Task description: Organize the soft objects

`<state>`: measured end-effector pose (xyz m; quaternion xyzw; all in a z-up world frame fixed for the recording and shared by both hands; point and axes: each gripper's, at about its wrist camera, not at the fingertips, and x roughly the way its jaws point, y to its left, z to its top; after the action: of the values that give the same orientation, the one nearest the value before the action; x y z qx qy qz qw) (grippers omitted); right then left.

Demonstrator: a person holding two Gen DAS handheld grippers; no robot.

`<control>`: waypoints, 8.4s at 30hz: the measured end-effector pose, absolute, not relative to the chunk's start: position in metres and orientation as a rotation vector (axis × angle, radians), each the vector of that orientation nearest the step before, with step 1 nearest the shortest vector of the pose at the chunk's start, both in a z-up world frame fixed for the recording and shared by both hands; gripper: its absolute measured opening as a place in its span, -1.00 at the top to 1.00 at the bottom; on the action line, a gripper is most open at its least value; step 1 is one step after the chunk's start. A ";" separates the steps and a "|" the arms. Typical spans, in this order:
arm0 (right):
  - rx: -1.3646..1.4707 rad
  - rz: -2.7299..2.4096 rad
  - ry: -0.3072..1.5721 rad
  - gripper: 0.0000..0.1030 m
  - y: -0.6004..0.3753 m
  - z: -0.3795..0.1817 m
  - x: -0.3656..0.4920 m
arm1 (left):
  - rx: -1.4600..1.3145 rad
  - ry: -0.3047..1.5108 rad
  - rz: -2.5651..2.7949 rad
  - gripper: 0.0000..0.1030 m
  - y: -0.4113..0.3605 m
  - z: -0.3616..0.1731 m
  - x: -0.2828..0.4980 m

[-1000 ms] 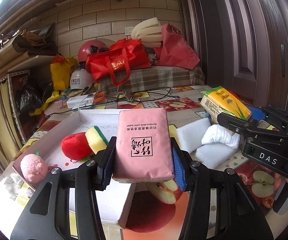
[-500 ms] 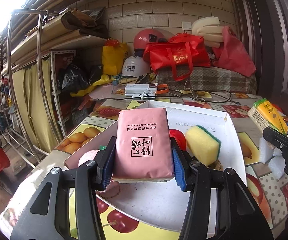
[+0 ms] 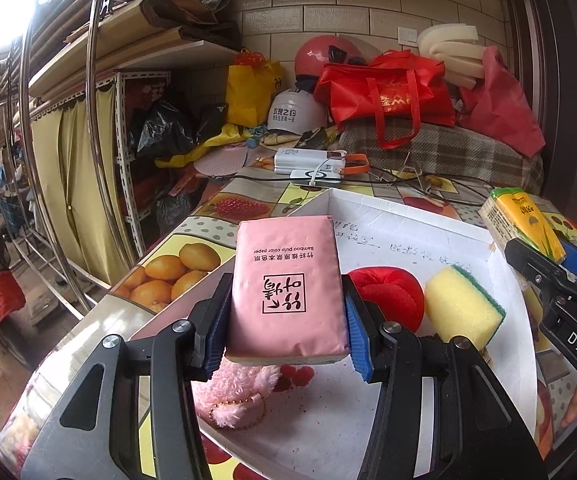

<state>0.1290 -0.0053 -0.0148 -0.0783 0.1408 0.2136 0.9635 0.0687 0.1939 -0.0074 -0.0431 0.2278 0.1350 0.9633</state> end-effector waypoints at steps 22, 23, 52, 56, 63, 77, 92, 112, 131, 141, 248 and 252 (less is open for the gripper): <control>-0.178 0.455 0.307 0.02 0.007 -0.014 0.143 | -0.065 0.469 0.246 0.01 0.189 -0.007 0.087; -0.179 0.454 0.308 0.02 0.008 -0.014 0.143 | -0.061 0.467 0.247 -0.02 0.189 -0.007 0.086; -0.147 0.403 0.225 -1.00 -0.006 -0.010 0.129 | -0.090 0.302 0.365 -1.00 0.191 0.002 0.057; -0.137 0.405 0.206 -1.00 -0.015 -0.009 0.112 | -0.091 0.294 0.361 -1.00 0.187 0.002 0.048; -0.178 0.449 0.188 -1.00 -0.041 -0.012 0.071 | -0.059 0.295 0.292 -1.00 0.163 0.003 0.032; 0.009 0.191 0.349 -1.00 -0.222 -0.015 0.073 | 0.133 0.416 -0.249 -1.00 0.021 0.000 0.023; 0.034 0.348 0.719 -0.50 -0.245 -0.050 0.127 | 0.279 0.751 -0.500 -0.98 -0.080 -0.033 0.091; 0.127 0.288 0.617 0.26 -0.258 -0.037 0.127 | 0.219 0.718 -0.500 -0.23 -0.075 -0.026 0.090; 0.158 0.239 0.498 0.26 -0.268 -0.028 0.110 | 0.058 0.671 -0.488 -0.92 -0.046 -0.015 0.073; 0.152 0.251 0.517 0.26 -0.266 -0.030 0.113 | 0.228 0.795 -0.504 -0.49 -0.074 -0.035 0.088; -0.107 0.541 0.257 0.26 -0.045 -0.017 0.068 | -0.047 0.290 0.072 -0.10 0.193 0.004 0.031; -0.115 0.542 0.254 0.26 -0.029 -0.015 0.085 | -0.063 0.291 0.088 -0.11 0.203 0.004 0.048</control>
<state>0.0847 -0.0290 -0.0152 -0.0568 0.1252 0.2670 0.9538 0.0478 0.2026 0.0045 -0.0315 0.1449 0.0436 0.9880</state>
